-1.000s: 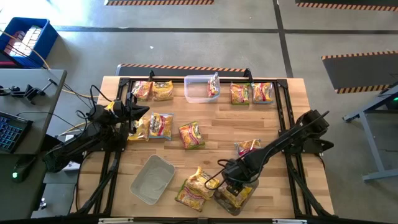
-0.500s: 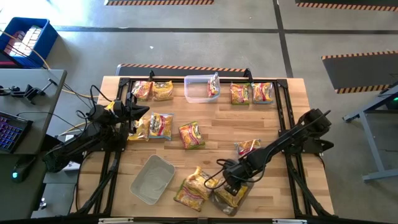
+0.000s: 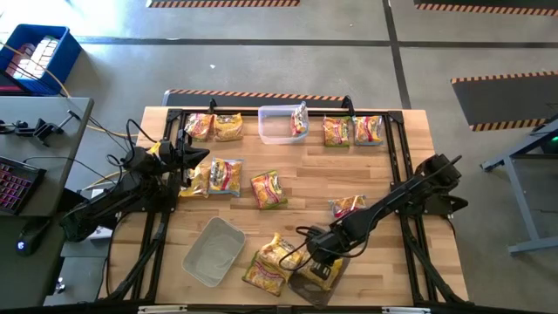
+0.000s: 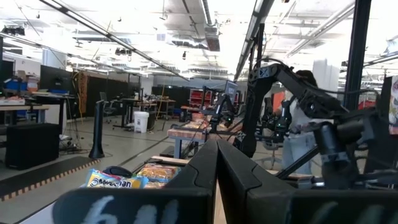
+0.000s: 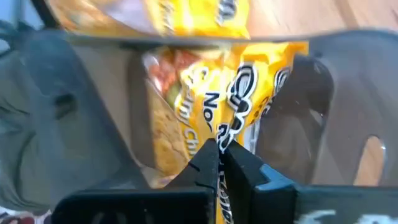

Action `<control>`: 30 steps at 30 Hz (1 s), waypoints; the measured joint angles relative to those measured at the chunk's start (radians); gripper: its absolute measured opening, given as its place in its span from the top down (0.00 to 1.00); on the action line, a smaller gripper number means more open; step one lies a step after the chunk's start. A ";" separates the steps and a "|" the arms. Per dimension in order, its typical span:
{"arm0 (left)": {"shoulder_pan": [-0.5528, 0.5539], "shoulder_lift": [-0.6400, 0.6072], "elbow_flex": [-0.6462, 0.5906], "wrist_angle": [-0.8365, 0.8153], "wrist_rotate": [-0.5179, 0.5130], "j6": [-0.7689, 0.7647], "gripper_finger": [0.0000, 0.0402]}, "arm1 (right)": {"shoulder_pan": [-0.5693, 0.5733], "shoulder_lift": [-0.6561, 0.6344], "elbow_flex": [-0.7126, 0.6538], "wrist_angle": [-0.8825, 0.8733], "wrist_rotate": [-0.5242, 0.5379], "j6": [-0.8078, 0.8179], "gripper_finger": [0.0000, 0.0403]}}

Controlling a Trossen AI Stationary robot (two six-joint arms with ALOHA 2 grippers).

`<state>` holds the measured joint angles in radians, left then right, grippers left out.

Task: Sort Maruchan noodles
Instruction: Adjust the yellow noodle pack in the black bin

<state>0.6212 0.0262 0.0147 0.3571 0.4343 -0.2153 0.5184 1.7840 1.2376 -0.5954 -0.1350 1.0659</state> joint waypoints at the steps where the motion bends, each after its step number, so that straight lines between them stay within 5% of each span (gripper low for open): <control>1: 0.000 0.000 0.000 0.001 0.000 0.000 0.99 | 0.002 0.000 0.015 -0.003 0.015 -0.008 1.00; 14: -0.001 0.000 0.000 0.000 0.000 -0.001 0.99 | 0.042 0.038 0.144 0.031 0.082 -0.008 1.00; 22: -0.019 0.000 0.000 -0.005 0.001 -0.017 0.99 | 0.046 0.051 0.209 -0.177 0.132 0.059 0.93; 30: -0.063 0.000 0.000 0.005 0.000 -0.006 0.99 | 0.021 0.049 0.083 -0.221 0.156 0.094 0.98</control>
<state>0.5580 0.0262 0.0147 0.3624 0.4339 -0.2212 0.5394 1.8328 1.3210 -0.8166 0.0208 1.1600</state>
